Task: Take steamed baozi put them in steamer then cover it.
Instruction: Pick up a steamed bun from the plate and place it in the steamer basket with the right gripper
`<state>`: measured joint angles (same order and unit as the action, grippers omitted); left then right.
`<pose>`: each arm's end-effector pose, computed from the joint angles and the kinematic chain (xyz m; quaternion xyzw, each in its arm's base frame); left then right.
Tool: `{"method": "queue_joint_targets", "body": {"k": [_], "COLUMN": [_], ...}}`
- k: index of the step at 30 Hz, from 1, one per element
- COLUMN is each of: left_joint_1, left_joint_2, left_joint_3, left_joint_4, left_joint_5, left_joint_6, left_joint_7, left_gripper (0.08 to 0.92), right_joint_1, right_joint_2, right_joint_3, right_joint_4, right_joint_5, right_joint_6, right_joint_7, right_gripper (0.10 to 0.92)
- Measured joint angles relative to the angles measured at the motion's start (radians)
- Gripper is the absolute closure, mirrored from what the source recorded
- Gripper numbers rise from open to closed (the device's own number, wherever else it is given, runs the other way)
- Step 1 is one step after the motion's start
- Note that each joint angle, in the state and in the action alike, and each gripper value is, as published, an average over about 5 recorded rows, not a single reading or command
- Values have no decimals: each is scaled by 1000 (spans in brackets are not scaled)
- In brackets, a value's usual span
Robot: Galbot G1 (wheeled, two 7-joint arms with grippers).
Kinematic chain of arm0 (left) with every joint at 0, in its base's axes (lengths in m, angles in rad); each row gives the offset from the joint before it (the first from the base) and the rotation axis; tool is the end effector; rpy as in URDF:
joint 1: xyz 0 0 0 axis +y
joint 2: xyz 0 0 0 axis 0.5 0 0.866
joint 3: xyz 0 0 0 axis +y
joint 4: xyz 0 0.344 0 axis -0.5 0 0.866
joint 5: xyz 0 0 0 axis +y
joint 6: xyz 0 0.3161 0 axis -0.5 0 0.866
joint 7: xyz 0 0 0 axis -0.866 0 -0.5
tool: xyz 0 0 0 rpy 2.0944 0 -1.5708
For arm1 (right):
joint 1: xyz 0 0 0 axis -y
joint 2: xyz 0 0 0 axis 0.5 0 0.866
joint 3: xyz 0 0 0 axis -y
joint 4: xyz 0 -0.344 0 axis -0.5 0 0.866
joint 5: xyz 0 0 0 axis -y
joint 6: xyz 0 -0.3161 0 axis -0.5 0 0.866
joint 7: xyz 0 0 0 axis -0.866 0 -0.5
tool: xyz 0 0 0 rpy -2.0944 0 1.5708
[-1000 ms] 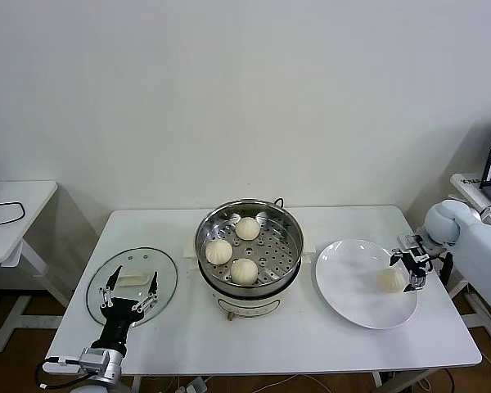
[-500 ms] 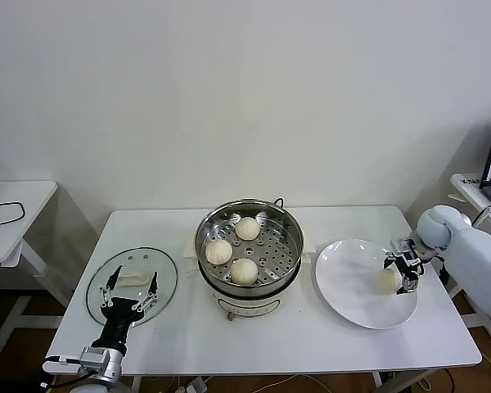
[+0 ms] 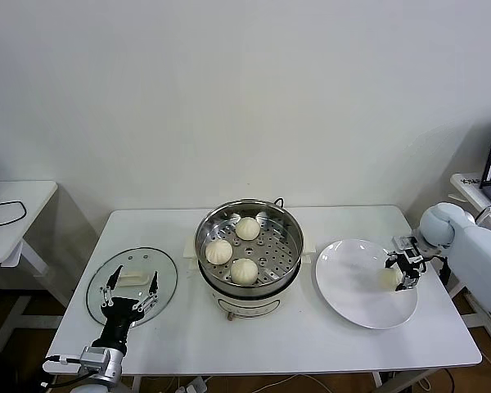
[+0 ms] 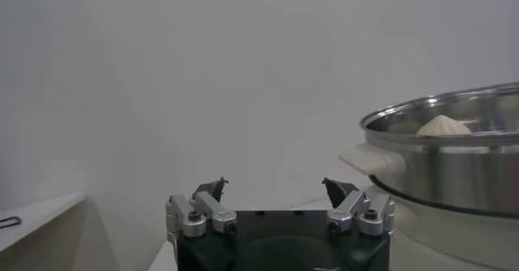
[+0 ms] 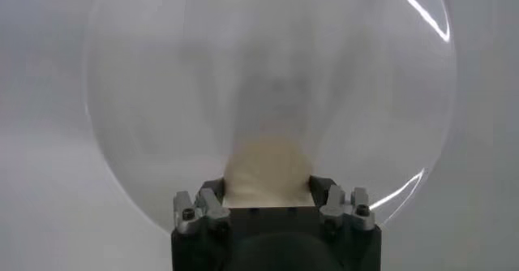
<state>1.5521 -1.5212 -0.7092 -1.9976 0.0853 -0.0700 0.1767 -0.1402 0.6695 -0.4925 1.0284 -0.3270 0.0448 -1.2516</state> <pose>0.1458 0.0636 -0.3208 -0.0215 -0.9939 -0.1076 0.0144 0.4779 -0.2549 -0.1928 0.4968 -0.5150 0.5439 0.4384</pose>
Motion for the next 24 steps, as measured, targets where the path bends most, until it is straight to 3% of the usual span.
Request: {"method": "queue_joint_targets", "body": {"k": [13, 24], "left_joint_1": [-4, -9], "left_joint_2": [14, 26], "left_joint_3": [18, 3], "left_joint_4": [-13, -16], "left_joint_5": [-4, -33], "left_joint_6": [5, 8], "left_joint_7": [-3, 10], "left_gripper": [177, 177], "right_joint_1": [455, 864], "right_joint_2": [-156, -79], "right_joint_3": [-450, -819], "right_joint_4": [308, 556], "right_joint_5": [402, 722], "right_joint_6": [-189, -406], "right_joint_7": [3, 87], "right_gripper": [327, 320]}}
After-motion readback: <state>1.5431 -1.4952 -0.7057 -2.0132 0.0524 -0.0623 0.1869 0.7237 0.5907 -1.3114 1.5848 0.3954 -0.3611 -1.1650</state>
